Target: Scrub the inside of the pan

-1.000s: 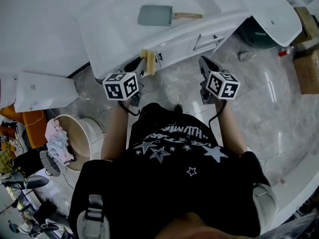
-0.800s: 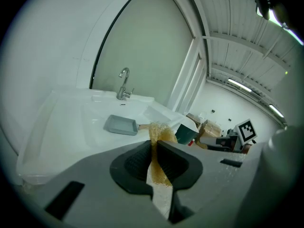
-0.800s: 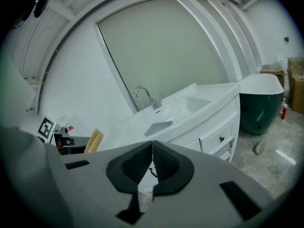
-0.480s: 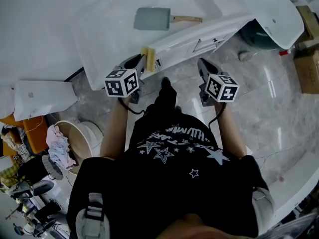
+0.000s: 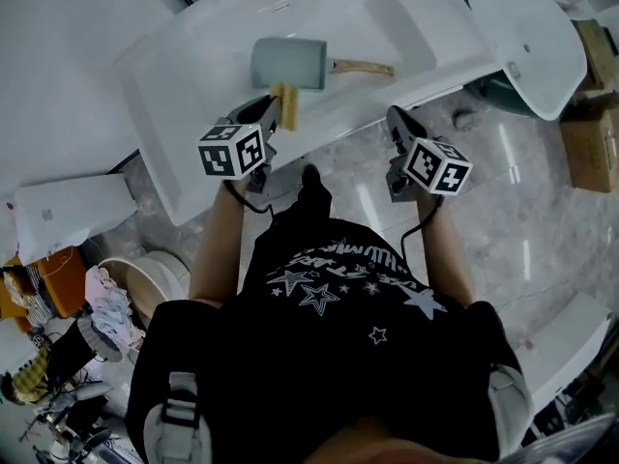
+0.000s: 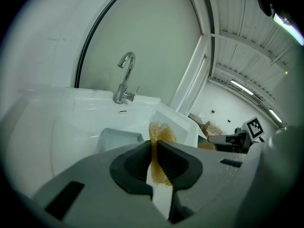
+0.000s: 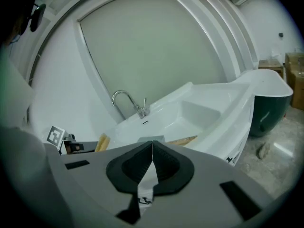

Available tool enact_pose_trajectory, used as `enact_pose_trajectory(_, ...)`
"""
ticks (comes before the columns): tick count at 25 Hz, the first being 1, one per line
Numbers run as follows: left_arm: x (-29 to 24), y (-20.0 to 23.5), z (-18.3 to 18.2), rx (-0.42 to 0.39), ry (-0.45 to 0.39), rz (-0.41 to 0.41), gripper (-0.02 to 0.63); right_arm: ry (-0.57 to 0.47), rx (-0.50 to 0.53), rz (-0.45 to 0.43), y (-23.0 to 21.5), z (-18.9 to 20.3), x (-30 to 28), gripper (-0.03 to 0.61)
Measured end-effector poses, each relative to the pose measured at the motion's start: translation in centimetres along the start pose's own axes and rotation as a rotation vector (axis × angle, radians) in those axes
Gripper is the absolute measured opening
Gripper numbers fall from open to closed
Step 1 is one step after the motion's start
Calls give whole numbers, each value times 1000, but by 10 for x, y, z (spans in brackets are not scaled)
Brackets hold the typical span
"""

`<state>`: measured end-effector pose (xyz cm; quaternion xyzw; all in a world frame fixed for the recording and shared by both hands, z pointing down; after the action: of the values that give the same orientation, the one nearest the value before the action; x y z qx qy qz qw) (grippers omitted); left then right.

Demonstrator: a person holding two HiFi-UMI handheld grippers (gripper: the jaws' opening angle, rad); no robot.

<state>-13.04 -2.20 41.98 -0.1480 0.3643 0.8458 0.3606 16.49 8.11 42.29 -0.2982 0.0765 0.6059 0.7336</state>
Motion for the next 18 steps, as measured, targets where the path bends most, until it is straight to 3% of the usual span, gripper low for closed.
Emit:
enact_pose_trajectory(9, -47, 40, -34, 52, 37, 18, 43, 33, 49, 51, -13, -45, -58, 8)
enact_pose_trajectory(18, -78, 57, -42, 70, 98, 54, 42, 131, 127, 55, -14, -60, -98, 9)
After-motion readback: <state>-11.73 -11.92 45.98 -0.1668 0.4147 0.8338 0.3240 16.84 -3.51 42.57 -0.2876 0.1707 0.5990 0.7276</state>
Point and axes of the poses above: the fingertips, and each gripper's own axes: x backward along the fingers, y to its left, z out of its underside, the point moved 8 cm from there along x, backward along the fingers, and after that the axes turned 9 degrees about x, right-handed, at the moved point
